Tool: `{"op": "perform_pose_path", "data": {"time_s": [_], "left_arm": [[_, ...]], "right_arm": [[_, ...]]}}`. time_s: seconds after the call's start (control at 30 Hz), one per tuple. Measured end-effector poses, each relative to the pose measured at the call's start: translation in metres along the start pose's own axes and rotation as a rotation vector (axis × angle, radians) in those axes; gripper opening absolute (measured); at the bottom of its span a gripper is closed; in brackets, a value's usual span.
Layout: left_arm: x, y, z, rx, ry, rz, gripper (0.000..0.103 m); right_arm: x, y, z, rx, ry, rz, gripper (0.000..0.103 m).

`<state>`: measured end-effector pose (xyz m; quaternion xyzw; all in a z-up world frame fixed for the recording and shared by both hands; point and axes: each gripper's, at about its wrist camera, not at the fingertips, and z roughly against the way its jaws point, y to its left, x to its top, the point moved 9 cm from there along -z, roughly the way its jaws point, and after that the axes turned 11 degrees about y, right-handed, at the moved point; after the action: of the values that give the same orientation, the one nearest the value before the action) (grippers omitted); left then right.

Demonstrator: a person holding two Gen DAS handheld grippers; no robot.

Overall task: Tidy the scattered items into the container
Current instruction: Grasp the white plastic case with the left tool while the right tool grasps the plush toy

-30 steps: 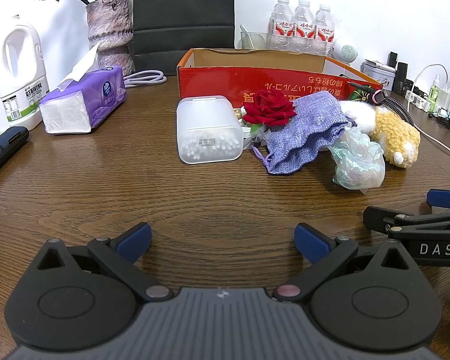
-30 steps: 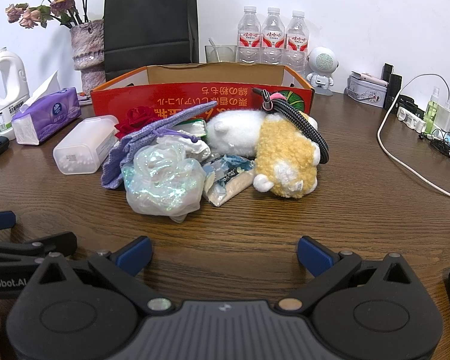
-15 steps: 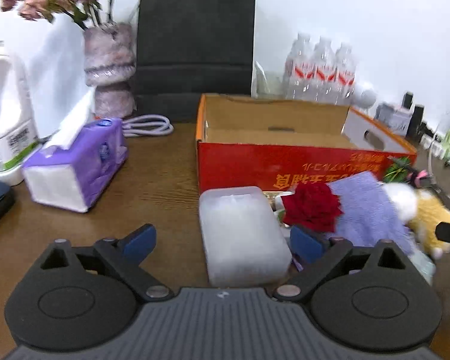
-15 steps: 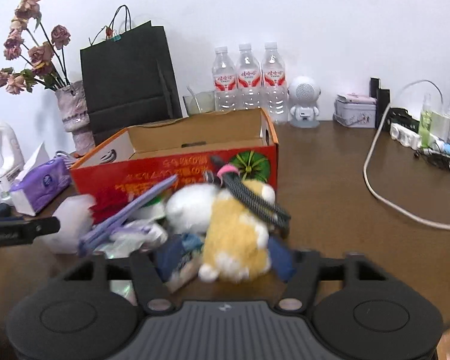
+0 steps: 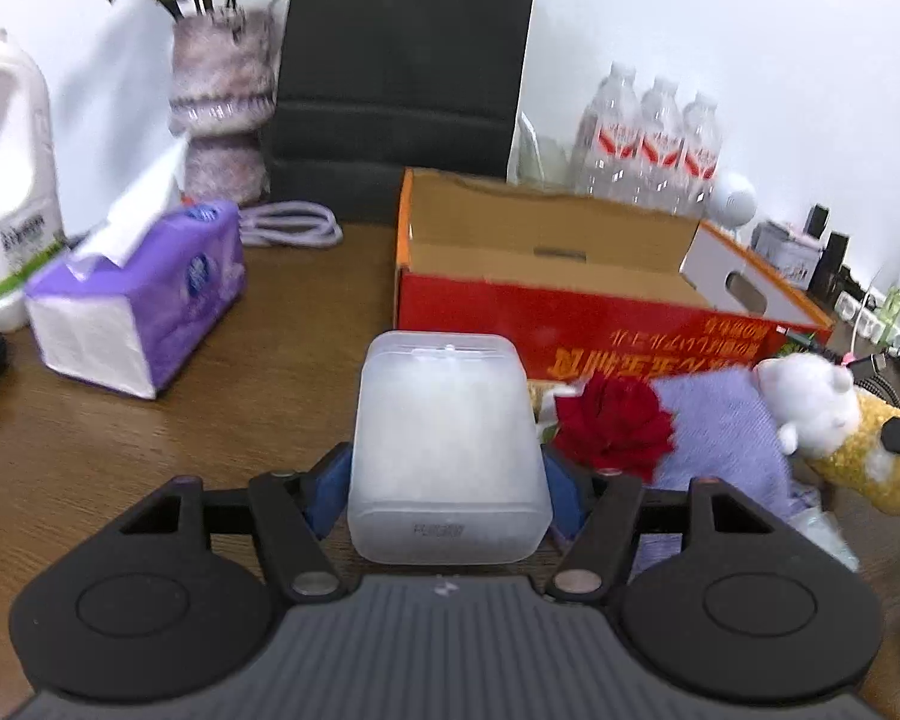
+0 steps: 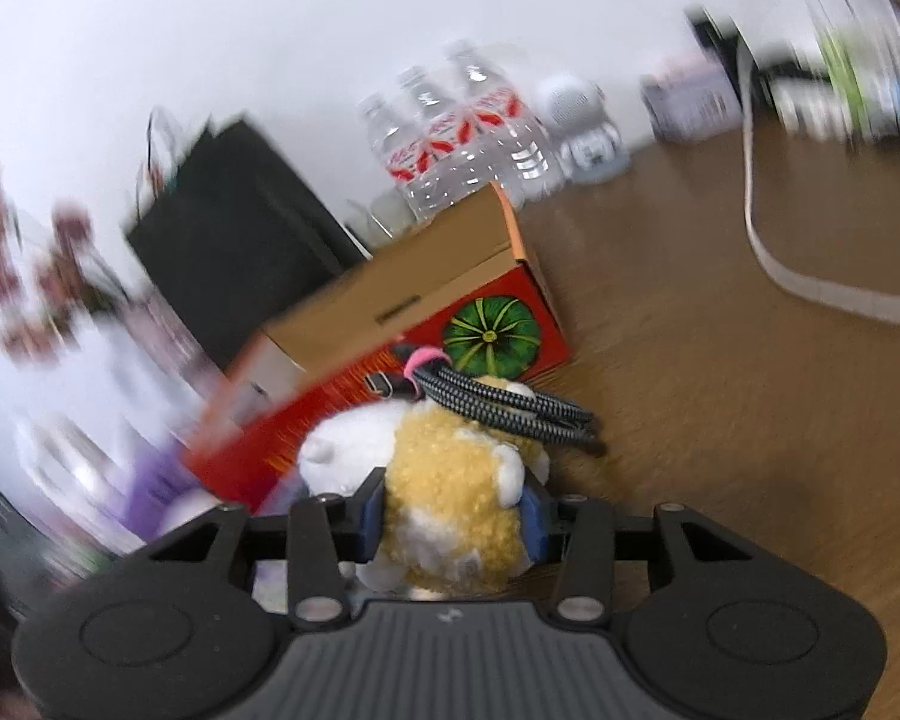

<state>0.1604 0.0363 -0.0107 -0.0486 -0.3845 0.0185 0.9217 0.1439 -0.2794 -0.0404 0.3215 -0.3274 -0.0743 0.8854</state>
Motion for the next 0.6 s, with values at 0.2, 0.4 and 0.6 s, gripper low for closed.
{"op": "perform_pose_path", "data": {"time_s": [0.2, 0.4, 0.6], "left_arm": [[-0.018, -0.009, 0.062, -0.018, -0.094, 0.033, 0.066], [-0.071, -0.014, 0.102, -0.02, -0.081, 0.042, 0.066], [-0.12, -0.03, 0.129, -0.01, -0.062, -0.032, 0.066]], "right_arm": [[-0.009, 0.0, 0.026, 0.35, 0.068, -0.274, 0.042], [-0.06, 0.036, 0.069, 0.205, 0.051, -0.005, 0.041], [-0.121, 0.053, 0.1, -0.18, -0.072, 0.358, 0.042]]}}
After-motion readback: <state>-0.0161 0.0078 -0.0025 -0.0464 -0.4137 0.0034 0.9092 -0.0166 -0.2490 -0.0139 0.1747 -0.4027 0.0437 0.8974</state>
